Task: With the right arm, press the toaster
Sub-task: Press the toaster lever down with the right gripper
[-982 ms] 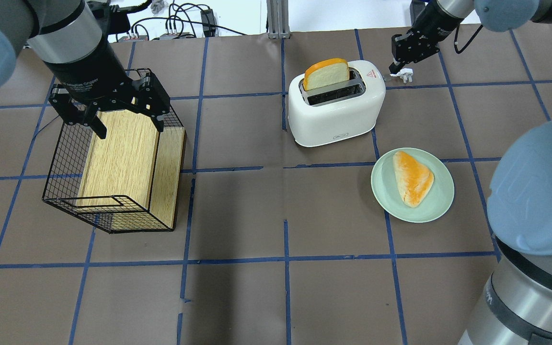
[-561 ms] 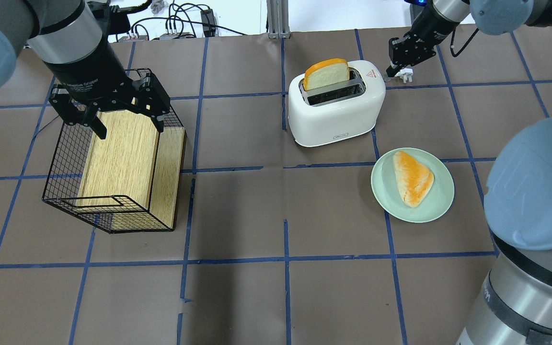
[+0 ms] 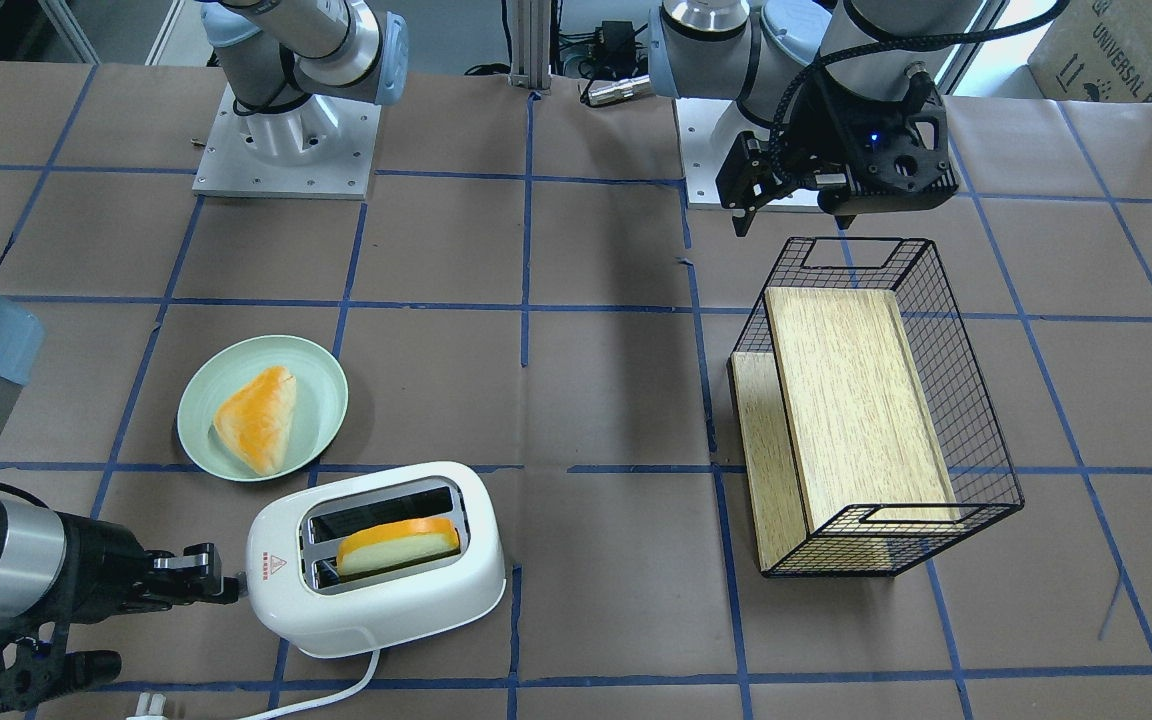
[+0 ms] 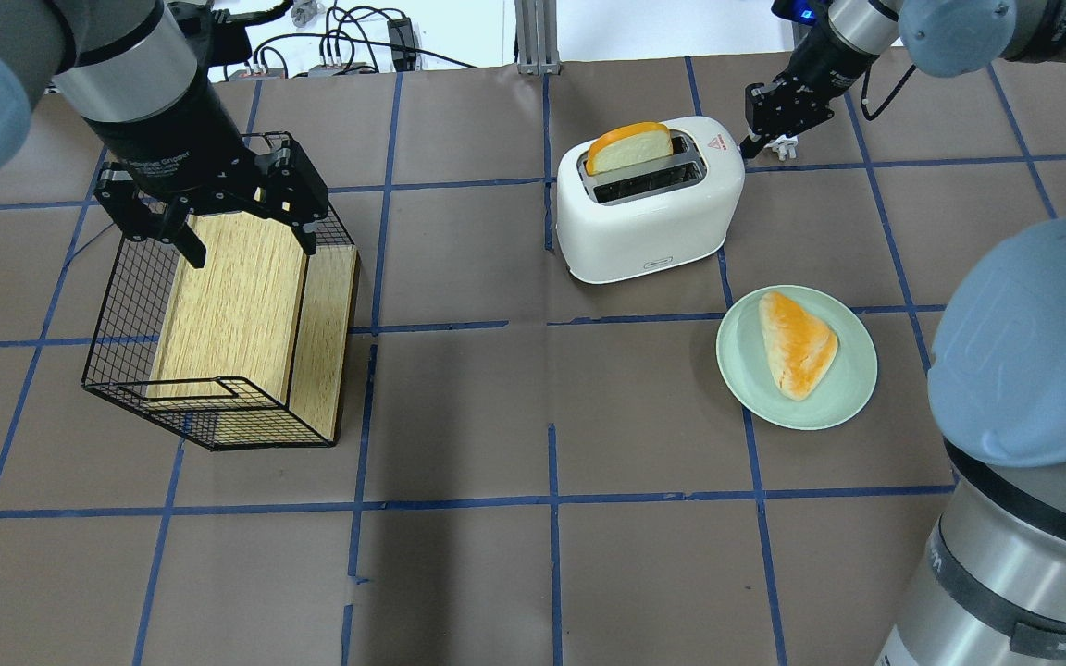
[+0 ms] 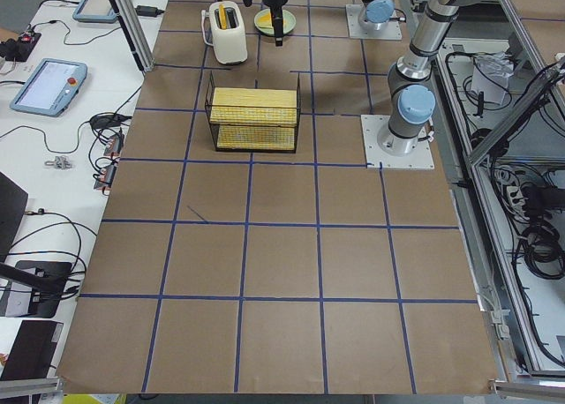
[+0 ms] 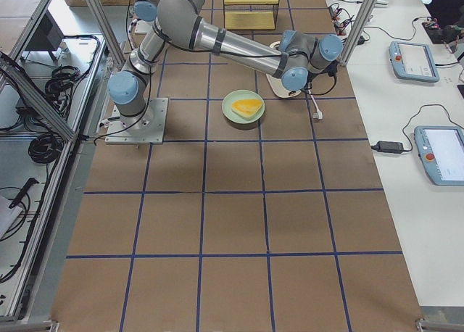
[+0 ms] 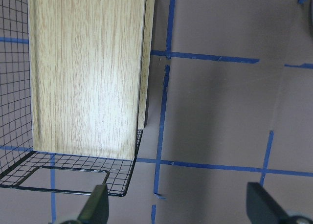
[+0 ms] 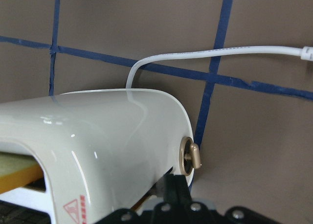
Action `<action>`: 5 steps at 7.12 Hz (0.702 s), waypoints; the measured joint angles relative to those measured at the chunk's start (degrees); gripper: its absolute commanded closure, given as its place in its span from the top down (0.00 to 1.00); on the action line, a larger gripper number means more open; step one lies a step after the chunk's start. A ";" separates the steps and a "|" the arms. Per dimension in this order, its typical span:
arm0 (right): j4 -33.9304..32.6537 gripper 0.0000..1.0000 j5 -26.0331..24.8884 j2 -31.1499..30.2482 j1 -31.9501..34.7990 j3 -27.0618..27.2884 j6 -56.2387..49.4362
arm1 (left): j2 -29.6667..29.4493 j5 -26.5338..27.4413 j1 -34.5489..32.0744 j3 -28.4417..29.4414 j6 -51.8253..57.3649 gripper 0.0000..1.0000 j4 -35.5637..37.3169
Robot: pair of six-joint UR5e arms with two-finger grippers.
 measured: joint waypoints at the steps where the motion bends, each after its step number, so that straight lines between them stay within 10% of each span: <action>1: 0.01 0.02 0.01 0.61 -0.05 -0.03 -0.06 | 0.02 0.00 0.00 0.00 0.00 1.00 0.00; 5: 0.04 0.02 0.02 1.92 -0.23 -0.12 -0.13 | 0.01 0.00 0.00 0.00 0.00 1.00 -0.06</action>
